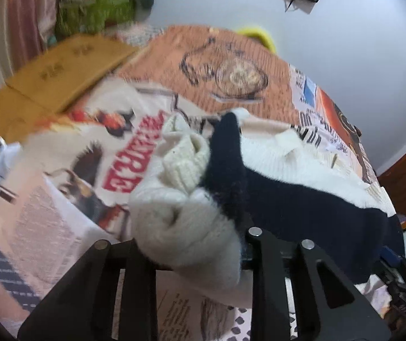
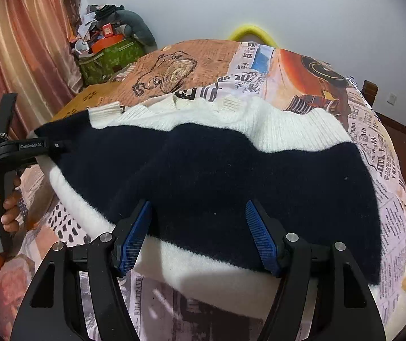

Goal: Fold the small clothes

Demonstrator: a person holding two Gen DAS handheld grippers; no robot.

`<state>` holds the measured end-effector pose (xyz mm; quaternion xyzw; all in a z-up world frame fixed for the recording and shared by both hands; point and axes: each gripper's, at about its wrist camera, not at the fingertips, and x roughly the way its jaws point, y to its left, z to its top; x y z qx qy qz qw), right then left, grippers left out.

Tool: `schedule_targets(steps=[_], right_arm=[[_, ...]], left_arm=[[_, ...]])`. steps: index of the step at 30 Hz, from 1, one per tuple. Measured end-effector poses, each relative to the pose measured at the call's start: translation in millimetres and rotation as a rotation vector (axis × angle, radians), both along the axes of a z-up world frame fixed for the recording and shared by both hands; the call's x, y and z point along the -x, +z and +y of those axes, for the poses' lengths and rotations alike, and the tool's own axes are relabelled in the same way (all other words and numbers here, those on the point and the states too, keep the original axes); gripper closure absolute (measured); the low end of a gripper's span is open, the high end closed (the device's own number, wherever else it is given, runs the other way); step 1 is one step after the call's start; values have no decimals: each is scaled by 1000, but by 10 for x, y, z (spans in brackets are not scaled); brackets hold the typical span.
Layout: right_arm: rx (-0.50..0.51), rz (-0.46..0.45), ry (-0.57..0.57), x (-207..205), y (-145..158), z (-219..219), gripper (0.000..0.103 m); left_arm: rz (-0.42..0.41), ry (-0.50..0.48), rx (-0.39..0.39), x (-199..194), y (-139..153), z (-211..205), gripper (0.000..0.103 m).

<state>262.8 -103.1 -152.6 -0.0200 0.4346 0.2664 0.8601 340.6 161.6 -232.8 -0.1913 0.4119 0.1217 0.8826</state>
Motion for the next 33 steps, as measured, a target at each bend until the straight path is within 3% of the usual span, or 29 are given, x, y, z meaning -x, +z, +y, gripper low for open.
schedule_targets(steps=[5, 8, 11, 16, 20, 28, 30, 33], right_arm=[[-51, -65, -66, 264, 273, -344, 38], [-73, -48, -136, 341, 335, -649, 38], [-45, -17, -196, 353, 263, -883, 38], [-67, 97, -245, 285, -33, -1097, 38], [-133, 150, -239, 265, -202, -1129, 46], [-205, 151, -213, 237, -190, -1136, 52], [-222, 150, -212, 246, -186, -1171, 52], [-235, 146, -207, 270, -163, -1210, 52]], left_arm=[[-78, -43, -173, 132, 470, -220, 79], [-128, -93, -205, 125, 757, -432, 79], [-196, -153, -203, 105, 1078, -709, 79], [-238, -257, -71, -109, 1472, -1198, 79], [-208, -320, -40, -382, 1588, -1648, 79], [-215, -346, -154, -760, 1703, -2492, 79], [-218, -356, -171, -732, 1639, -2643, 79], [-133, -455, -230, -730, 1331, -2938, 79]])
